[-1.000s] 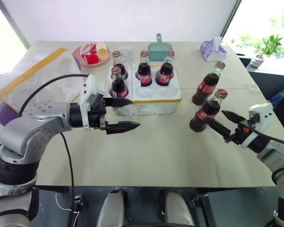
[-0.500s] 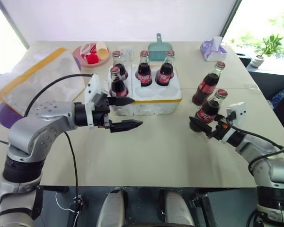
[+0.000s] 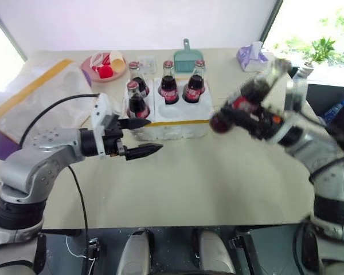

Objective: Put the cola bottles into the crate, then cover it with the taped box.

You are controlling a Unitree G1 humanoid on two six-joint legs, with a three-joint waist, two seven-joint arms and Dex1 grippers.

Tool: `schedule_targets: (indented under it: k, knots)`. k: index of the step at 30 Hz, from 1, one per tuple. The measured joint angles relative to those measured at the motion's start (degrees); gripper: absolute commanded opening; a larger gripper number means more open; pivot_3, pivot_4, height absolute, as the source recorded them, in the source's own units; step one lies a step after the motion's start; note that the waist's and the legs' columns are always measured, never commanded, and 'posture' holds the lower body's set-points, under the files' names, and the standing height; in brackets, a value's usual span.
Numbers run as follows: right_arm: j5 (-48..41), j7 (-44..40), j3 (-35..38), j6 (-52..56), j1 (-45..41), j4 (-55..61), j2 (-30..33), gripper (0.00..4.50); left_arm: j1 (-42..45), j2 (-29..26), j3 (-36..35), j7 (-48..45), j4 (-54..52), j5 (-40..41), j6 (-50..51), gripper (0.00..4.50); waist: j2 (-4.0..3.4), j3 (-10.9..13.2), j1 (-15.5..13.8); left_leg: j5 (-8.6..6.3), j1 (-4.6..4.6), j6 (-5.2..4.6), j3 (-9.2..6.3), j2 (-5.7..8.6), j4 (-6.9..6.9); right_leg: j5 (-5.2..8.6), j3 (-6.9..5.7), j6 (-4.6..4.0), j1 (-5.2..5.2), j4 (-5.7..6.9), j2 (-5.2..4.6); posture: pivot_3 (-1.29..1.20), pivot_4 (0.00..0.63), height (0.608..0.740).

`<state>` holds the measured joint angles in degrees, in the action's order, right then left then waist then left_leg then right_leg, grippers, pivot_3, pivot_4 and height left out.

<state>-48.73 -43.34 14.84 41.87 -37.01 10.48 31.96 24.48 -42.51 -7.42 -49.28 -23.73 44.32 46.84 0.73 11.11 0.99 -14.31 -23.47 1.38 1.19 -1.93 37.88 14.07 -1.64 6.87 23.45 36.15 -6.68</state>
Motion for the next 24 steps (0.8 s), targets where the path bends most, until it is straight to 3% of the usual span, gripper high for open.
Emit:
schedule_targets:
  k: [6, 12, 14, 20, 22, 24]
  knots:
    - [11.39, 1.9, -11.19, -6.82, -15.77, -17.14, -9.1, 2.83, -1.55, 0.17, -2.78, 3.69, -1.63, 1.38, 0.31, 4.5, 0.08, -0.02, -0.48, 0.0, -0.06, -0.01, -0.02, 0.02, 0.0, 0.0, -0.04, -0.01, -0.02, -0.03, -0.02, 0.0, 0.15, 0.736]
    - [23.9, -0.69, -21.04, -14.82, -17.98, -33.76, -13.98, 2.83, -2.05, 0.7, -5.64, 8.18, -2.8, 2.65, 0.41, 4.5, 0.1, -0.01, -0.41, 0.01, -0.68, 0.01, -0.03, 0.06, 0.08, -0.02, -0.03, 0.0, 0.52, 0.03, -0.05, 0.0, 0.15, 0.736]
    - [26.59, -1.96, -22.47, -16.5, -17.98, -36.47, -14.85, 2.83, -2.68, 0.63, -6.09, 8.83, -3.47, 2.88, 0.42, 4.5, 0.09, 0.0, -0.16, 0.04, -1.04, 0.06, -0.02, 0.05, 0.13, -0.03, -0.02, 0.0, 0.96, 0.11, -0.05, 0.0, 0.15, 0.736]
    - [30.76, -4.56, -24.07, -19.33, -18.16, -37.81, -16.76, 2.83, -3.42, 0.61, -6.67, 10.25, -3.55, 3.7, 0.41, 4.5, 0.09, -0.01, 0.08, 0.05, -1.0, 0.06, -0.01, 0.04, 0.11, -0.03, -0.03, 0.0, 0.97, 0.14, -0.04, 0.0, 0.15, 0.736]
    - [32.21, -4.79, -24.16, -19.85, -18.82, -38.87, -17.5, 3.9, -3.41, 0.62, -6.65, 10.56, -3.55, 3.71, 0.37, 4.5, 0.11, -0.02, 0.19, 0.05, -0.94, 0.07, -0.01, 0.03, 0.11, -0.03, -0.02, 0.0, 0.95, 0.18, -0.03, 0.0, 0.15, 0.736]
    - [33.23, -4.54, -24.13, -20.52, -19.19, -39.39, -18.05, 4.44, -3.19, 0.62, -6.44, 10.57, -3.54, 3.7, 0.32, 4.5, 0.11, -0.02, 0.24, 0.06, -0.91, 0.08, -0.01, 0.02, 0.11, -0.03, -0.02, -0.01, 0.95, 0.21, -0.01, 0.0, 0.15, 0.736]
